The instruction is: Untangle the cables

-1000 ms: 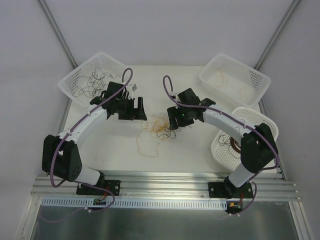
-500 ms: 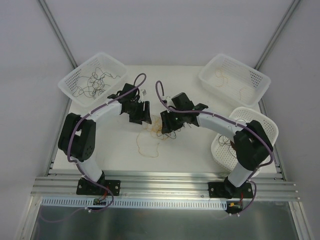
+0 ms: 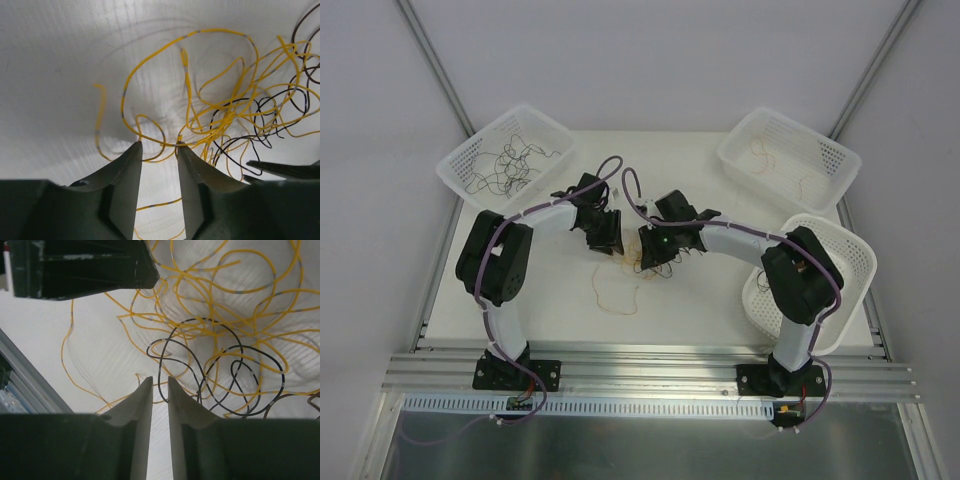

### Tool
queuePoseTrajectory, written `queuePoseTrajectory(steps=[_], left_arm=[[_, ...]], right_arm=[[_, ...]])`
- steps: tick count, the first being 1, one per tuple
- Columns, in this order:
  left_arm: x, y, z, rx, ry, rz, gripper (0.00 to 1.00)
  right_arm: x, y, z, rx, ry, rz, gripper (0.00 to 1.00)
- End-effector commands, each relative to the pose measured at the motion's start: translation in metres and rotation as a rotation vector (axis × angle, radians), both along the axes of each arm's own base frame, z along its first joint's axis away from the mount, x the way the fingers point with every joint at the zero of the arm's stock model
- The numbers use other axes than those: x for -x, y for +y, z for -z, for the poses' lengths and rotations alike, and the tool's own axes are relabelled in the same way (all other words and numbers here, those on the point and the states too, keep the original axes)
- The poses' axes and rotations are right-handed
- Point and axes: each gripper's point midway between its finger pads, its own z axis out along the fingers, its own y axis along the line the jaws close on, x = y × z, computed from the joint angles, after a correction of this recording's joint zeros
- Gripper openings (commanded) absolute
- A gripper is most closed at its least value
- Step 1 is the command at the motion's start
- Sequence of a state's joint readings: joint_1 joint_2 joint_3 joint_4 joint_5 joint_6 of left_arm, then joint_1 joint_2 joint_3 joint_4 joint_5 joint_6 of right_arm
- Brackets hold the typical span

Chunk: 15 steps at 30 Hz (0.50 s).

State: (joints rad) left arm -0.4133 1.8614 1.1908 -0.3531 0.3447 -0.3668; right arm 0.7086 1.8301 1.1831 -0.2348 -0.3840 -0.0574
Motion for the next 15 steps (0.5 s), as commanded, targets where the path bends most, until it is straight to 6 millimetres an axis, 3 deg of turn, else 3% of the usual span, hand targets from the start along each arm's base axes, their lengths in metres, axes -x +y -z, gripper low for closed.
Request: queuePoseTrajectory(steps=[1, 2, 3, 7, 14, 15], left_arm=[[-0.012, 0.000, 0.002, -0.027, -0.030, -0.030, 0.33], [-0.013, 0.001, 0.004, -0.036, -0.032, -0.029, 0.30], [-0.013, 0.001, 0.006, -0.041, -0.031, -0.030, 0.26], [-0.012, 0.007, 0.023, -0.079, -0.002, -0.044, 0.00], [-0.007, 0.014, 0.034, -0.117, 0.015, -0.050, 0.00], [-0.007, 0.015, 0.036, -0.121, 0.016, -0.049, 0.00]], right_arm=[[-0.010, 0.016, -0.041, -0.090, -0.086, -0.037, 0.17], [-0.010, 0.014, -0.045, -0.090, -0.097, -0.042, 0.13], [-0.007, 0.012, -0.050, -0.090, -0.097, -0.050, 0.03], [0.001, 0.005, -0.084, -0.112, -0.151, -0.085, 0.01], [0.005, -0.030, -0.183, -0.187, -0.314, -0.068, 0.01], [0.004, -0.040, -0.207, -0.210, -0.371, -0.058, 0.01]])
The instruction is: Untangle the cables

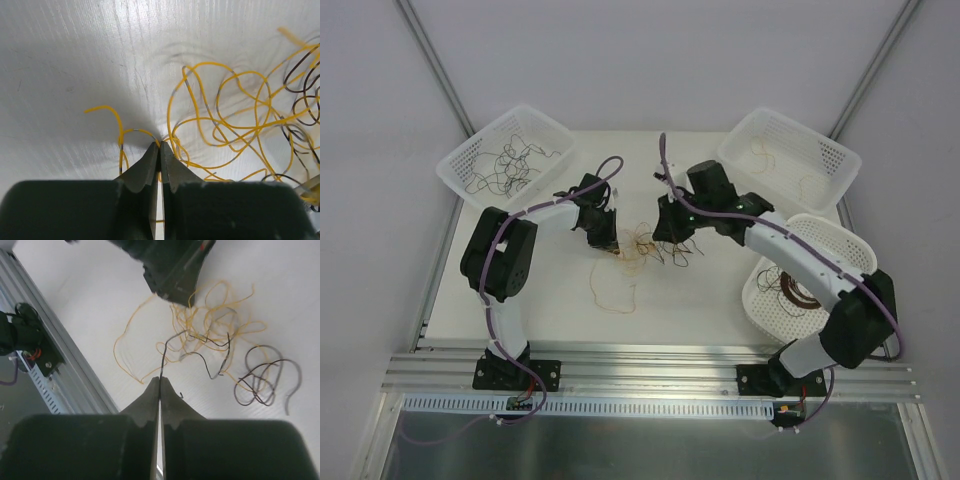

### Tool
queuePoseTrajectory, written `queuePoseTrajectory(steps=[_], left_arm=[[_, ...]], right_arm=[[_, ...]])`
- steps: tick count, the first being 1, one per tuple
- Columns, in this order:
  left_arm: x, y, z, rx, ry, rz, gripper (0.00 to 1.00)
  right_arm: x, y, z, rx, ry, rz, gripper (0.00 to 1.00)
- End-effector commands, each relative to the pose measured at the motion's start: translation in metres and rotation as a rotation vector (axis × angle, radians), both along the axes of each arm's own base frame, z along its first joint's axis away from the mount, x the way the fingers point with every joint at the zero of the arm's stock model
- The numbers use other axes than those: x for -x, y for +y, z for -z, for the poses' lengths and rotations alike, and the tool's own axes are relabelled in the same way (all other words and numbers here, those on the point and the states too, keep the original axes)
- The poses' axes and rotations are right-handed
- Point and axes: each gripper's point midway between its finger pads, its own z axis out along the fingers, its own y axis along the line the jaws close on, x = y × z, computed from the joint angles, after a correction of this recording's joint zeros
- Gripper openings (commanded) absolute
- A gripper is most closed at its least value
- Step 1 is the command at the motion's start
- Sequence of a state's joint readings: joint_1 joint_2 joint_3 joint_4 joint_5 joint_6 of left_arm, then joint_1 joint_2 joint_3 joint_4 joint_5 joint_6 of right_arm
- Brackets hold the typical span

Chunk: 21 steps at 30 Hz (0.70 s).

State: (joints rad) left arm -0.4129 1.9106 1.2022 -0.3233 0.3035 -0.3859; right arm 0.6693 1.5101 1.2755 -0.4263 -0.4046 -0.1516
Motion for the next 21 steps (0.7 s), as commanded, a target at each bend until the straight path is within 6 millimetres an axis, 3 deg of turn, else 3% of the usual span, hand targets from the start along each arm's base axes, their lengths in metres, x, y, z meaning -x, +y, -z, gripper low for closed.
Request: queuePoseTrajectory(steps=[1, 6, 11, 14, 21], left_arm=[[0.004, 0.014, 0.021, -0.092, 0.018, -0.016, 0.00], [0.007, 0.024, 0.026, -0.121, 0.025, -0.032, 0.00], [0.008, 0.036, 0.030, -0.135, 0.034, -0.058, 0.00], [0.010, 0.041, 0.031, -0.144, 0.039, -0.071, 0.00], [0.009, 0.065, 0.034, -0.173, 0.050, -0.143, 0.00]], right_arm=[[-0.001, -0.023, -0.092, -0.101, -0.184, -0.005, 0.01], [-0.003, -0.063, -0.170, -0.197, -0.338, 0.074, 0.01], [0.014, -0.097, -0.252, -0.321, -0.541, 0.143, 0.01], [0.024, -0.116, -0.288, -0.373, -0.656, 0.199, 0.01], [0.044, -0.161, -0.351, -0.418, -0.913, 0.377, 0.01]])
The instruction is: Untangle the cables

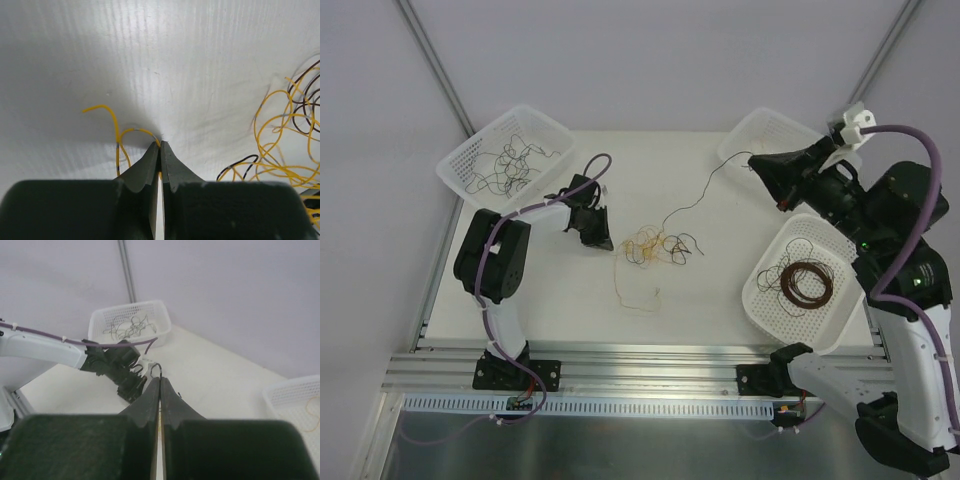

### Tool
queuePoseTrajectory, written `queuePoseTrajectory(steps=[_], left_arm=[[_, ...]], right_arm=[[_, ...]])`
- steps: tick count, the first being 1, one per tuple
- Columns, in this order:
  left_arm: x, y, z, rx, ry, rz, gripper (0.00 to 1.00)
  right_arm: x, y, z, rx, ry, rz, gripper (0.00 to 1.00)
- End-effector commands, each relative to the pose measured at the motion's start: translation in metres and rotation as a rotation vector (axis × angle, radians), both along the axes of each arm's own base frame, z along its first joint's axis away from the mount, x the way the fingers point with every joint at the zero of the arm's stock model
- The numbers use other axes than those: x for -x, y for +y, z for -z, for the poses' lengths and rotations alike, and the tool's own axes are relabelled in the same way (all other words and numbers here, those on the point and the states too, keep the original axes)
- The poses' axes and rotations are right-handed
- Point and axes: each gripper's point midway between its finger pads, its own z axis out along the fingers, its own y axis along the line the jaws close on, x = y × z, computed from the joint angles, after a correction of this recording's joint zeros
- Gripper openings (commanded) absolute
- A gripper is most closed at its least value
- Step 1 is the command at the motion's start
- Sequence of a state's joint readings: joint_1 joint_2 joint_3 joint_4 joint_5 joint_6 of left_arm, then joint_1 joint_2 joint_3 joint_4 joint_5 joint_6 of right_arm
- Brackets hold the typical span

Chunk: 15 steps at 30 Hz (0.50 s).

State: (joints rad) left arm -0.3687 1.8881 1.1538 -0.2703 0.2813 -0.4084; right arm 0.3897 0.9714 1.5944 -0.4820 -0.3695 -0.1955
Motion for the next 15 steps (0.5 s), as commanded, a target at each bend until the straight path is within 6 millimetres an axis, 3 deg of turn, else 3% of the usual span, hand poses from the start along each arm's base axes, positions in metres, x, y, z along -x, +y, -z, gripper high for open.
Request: queuePoseTrajectory(steps=[1, 5, 13, 15], left_arm=[[0.017, 0.051, 0.030, -0.168, 0.079, -0.090, 0.00], [0.014, 0.081, 0.027, -0.166, 0.087, -0.181, 0.00], [0.007, 0.086, 0.009, -0.127, 0.053, -0.191, 0.00], [0.008, 0.088, 0.007, -0.137, 0.048, -0.193, 0.00]], right_arm=[[0.008, -0.028, -0.055, -0.069, -0.196, 0.129, 0.01], [0.014, -0.047, -0.073, -0.085, -0.268, 0.217, 0.01], [0.039, -0.086, -0.116, -0.115, -0.429, 0.372, 0.01], [0.039, -0.101, -0.120, -0.140, -0.440, 0.449, 0.01]])
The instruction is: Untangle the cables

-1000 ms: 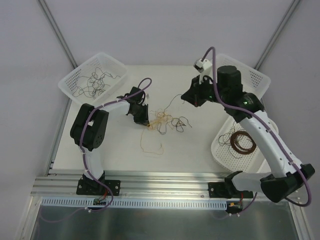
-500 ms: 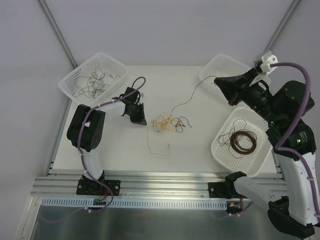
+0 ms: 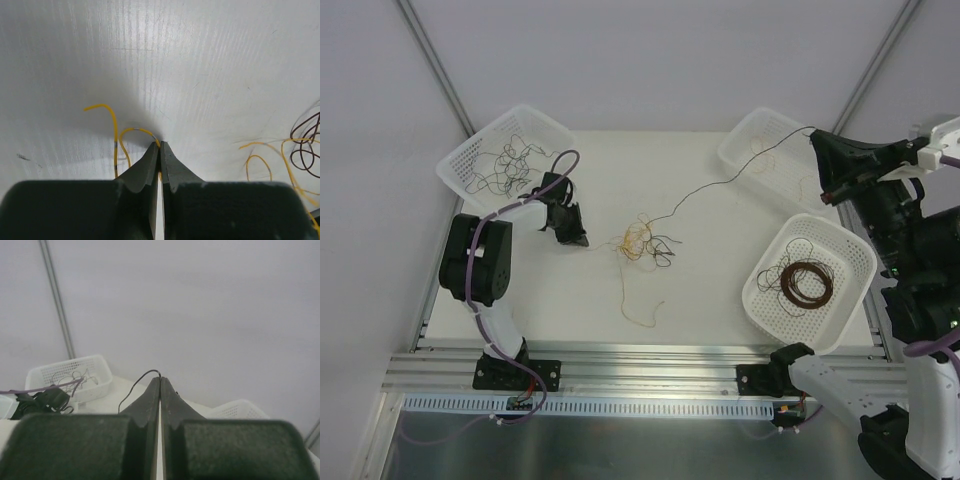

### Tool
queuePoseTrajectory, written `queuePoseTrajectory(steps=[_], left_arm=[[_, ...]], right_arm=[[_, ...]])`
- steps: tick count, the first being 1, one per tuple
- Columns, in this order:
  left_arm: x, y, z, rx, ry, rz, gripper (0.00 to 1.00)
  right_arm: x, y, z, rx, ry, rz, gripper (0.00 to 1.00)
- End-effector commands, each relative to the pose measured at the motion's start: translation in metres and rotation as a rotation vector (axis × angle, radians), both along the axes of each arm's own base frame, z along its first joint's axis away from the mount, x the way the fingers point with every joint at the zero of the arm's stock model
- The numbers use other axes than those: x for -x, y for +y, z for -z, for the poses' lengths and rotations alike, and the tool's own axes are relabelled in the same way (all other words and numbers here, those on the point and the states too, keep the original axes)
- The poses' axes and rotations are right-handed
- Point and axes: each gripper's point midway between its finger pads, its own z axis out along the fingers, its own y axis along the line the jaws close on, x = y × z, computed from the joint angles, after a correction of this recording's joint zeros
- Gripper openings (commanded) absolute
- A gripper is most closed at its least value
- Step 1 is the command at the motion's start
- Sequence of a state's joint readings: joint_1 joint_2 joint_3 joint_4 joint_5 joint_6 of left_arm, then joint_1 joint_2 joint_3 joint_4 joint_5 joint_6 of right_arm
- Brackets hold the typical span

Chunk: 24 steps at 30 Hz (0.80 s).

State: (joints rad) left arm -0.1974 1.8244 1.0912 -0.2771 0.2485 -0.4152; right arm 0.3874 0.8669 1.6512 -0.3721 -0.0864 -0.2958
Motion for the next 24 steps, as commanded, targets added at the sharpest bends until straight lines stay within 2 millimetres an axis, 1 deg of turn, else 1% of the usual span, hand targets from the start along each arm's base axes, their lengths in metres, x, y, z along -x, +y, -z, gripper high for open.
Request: queuePoseTrajectory(steps=[1, 2, 4, 5, 6, 7, 8, 9, 10, 11, 12, 14, 15, 16, 17, 18, 19, 20, 21, 22, 23, 24], left_arm=[[0.023, 0.019, 0.010, -0.104, 0.060, -0.002, 0.00], [0.023, 0.019, 0.009, -0.103, 0.057, -0.004, 0.00], [0.026, 0.019, 0.012, -0.102, 0.067, -0.007, 0.00], [0.025, 0.017, 0.010, -0.094, 0.066, -0.006, 0.00], [0.025, 0.016, 0.004, -0.083, 0.052, -0.005, 0.00], [0.025, 0.013, -0.001, -0.067, 0.042, 0.002, 0.00], [0.025, 0.011, -0.005, -0.060, 0.028, 0.010, 0.08], [0.022, 0.009, -0.018, -0.050, -0.009, 0.022, 0.15], [0.022, 0.005, -0.024, -0.042, -0.030, 0.044, 0.25], [0.021, 0.002, -0.032, -0.034, -0.055, 0.059, 0.37], [0.019, -0.001, -0.045, -0.027, -0.100, 0.083, 0.43], [0.020, -0.010, -0.060, -0.005, -0.140, 0.122, 0.55], [0.020, -0.013, -0.072, 0.009, -0.177, 0.134, 0.66], [0.020, -0.016, -0.078, 0.015, -0.195, 0.150, 0.69], [0.022, -0.022, -0.090, 0.036, -0.228, 0.170, 0.73], [0.022, -0.027, -0.096, 0.048, -0.248, 0.187, 0.79], [0.023, -0.031, -0.100, 0.059, -0.264, 0.211, 0.82], [0.024, -0.035, -0.109, 0.073, -0.291, 0.232, 0.82], [0.028, -0.047, -0.114, 0.096, -0.309, 0.282, 0.83], [0.029, -0.053, -0.119, 0.109, -0.328, 0.308, 0.83], [0.031, -0.059, -0.122, 0.119, -0.338, 0.333, 0.83], [0.036, -0.070, -0.125, 0.141, -0.344, 0.376, 0.83]], right_arm=[[0.022, -0.041, -0.049, -0.107, -0.182, 0.160, 0.01], [0.019, -0.044, -0.042, -0.125, -0.174, 0.178, 0.01], [0.014, -0.036, -0.037, -0.135, -0.161, 0.145, 0.01], [-0.001, -0.024, -0.025, -0.121, -0.102, 0.114, 0.01], [-0.001, -0.008, -0.022, -0.103, -0.075, 0.035, 0.01], [-0.009, 0.003, -0.007, -0.085, -0.009, -0.003, 0.01], [-0.019, 0.022, 0.007, -0.081, 0.055, -0.083, 0.01], [-0.028, 0.032, 0.024, -0.076, 0.111, -0.116, 0.01], [-0.036, 0.042, 0.037, -0.075, 0.156, -0.148, 0.01], [-0.036, 0.056, 0.050, -0.085, 0.214, -0.221, 0.01], [-0.053, 0.069, 0.078, -0.074, 0.312, -0.247, 0.01], [-0.061, 0.087, 0.111, -0.070, 0.438, -0.315, 0.01], [-0.073, 0.094, 0.135, -0.086, 0.533, -0.319, 0.01], [-0.080, 0.097, 0.164, -0.080, 0.608, -0.308, 0.01], [-0.090, 0.096, 0.185, -0.082, 0.656, -0.271, 0.01], [-0.097, 0.096, 0.201, -0.088, 0.703, -0.245, 0.01], [-0.107, 0.098, 0.232, -0.065, 0.793, -0.217, 0.01], [-0.111, 0.100, 0.249, -0.046, 0.846, -0.214, 0.02], [-0.111, 0.100, 0.268, -0.023, 0.916, -0.203, 0.04], [-0.120, 0.104, 0.295, -0.005, 1.002, -0.187, 0.17], [-0.126, 0.101, 0.309, 0.001, 1.048, -0.142, 0.31], [-0.130, 0.098, 0.326, 0.015, 1.110, -0.103, 0.46]])
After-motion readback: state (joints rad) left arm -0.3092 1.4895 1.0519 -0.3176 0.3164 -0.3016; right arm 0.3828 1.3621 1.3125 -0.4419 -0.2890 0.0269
